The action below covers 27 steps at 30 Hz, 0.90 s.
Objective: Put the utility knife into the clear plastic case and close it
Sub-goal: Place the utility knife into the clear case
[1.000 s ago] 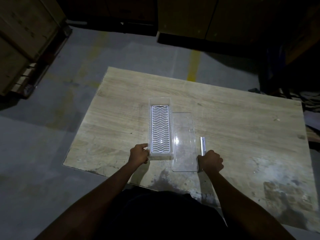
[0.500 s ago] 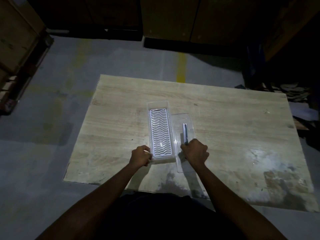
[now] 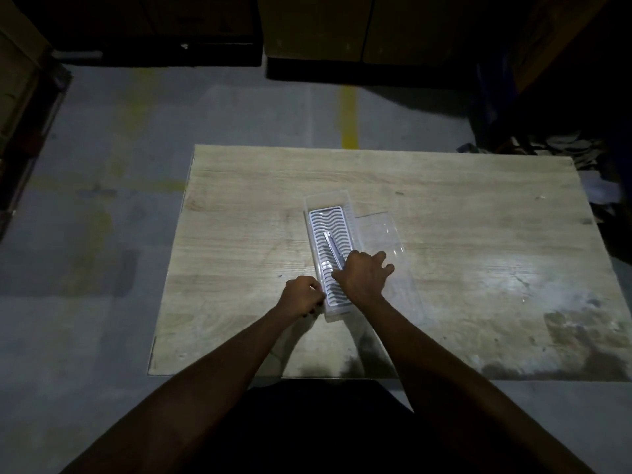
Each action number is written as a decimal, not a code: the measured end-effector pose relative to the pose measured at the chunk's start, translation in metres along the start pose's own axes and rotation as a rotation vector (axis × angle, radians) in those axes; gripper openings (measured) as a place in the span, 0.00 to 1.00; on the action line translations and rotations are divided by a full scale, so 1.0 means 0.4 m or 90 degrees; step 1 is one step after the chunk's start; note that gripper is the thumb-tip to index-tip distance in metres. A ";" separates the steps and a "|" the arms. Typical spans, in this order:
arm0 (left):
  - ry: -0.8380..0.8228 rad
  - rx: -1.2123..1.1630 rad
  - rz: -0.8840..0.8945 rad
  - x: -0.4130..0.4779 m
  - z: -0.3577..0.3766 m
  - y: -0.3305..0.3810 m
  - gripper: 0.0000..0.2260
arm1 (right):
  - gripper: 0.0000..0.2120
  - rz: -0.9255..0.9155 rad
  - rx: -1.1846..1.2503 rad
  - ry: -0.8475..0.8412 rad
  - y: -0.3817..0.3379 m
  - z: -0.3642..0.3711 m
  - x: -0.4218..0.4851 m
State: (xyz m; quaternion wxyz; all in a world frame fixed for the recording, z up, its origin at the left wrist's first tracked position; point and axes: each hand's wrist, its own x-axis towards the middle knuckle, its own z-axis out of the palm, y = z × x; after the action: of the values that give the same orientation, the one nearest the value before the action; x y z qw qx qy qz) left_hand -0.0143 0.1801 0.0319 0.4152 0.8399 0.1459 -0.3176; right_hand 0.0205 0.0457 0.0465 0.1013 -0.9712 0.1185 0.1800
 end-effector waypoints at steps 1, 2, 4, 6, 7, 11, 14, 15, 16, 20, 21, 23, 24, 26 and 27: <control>-0.008 0.011 0.006 0.006 0.000 -0.002 0.04 | 0.22 -0.006 -0.030 -0.001 -0.002 0.013 0.002; -0.018 0.020 0.012 0.009 0.001 -0.003 0.04 | 0.23 -0.009 -0.051 0.001 -0.004 0.027 0.006; -0.034 0.038 0.024 0.016 0.006 -0.005 0.03 | 0.22 -0.008 -0.076 0.008 -0.009 0.052 0.012; -0.042 0.047 0.032 0.019 0.012 -0.006 0.03 | 0.23 0.009 -0.089 0.009 -0.014 0.072 0.020; -0.047 0.049 0.037 0.019 0.013 -0.006 0.03 | 0.23 0.019 -0.094 0.008 -0.016 0.081 0.023; -0.056 0.052 0.052 0.026 0.012 -0.015 0.02 | 0.23 0.040 -0.105 0.009 -0.020 0.100 0.032; -0.068 0.055 0.064 0.027 0.009 -0.018 0.03 | 0.22 0.043 -0.115 0.010 -0.022 0.106 0.032; -0.070 0.052 0.066 0.026 0.007 -0.017 0.03 | 0.22 0.045 -0.114 0.010 -0.022 0.107 0.031; -0.071 0.051 0.069 0.025 0.006 -0.016 0.03 | 0.22 0.047 -0.111 0.009 -0.023 0.108 0.031; -0.078 0.054 0.080 0.019 0.002 -0.014 0.03 | 0.22 0.044 -0.099 0.009 -0.021 0.108 0.031; -0.078 0.053 0.082 0.018 0.004 -0.014 0.02 | 0.23 0.041 -0.088 0.014 -0.019 0.106 0.030; -0.066 0.053 0.076 0.014 0.005 -0.014 0.02 | 0.26 0.030 -0.058 0.030 -0.014 0.094 0.027; -0.060 0.054 0.072 0.011 0.005 -0.014 0.02 | 0.26 0.022 -0.046 0.049 -0.011 0.083 0.024; -0.062 0.035 0.059 0.005 0.007 -0.015 0.02 | 0.23 0.012 -0.022 0.112 0.004 0.052 0.015; -0.066 0.017 0.048 0.001 0.008 -0.014 0.02 | 0.22 0.011 -0.009 0.143 0.018 0.035 0.011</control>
State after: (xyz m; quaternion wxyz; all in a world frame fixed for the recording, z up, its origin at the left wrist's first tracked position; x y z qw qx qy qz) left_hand -0.0182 0.1811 0.0269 0.4225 0.8327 0.0885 -0.3468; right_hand 0.0179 0.0413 0.0311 0.0789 -0.9850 0.1362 0.0713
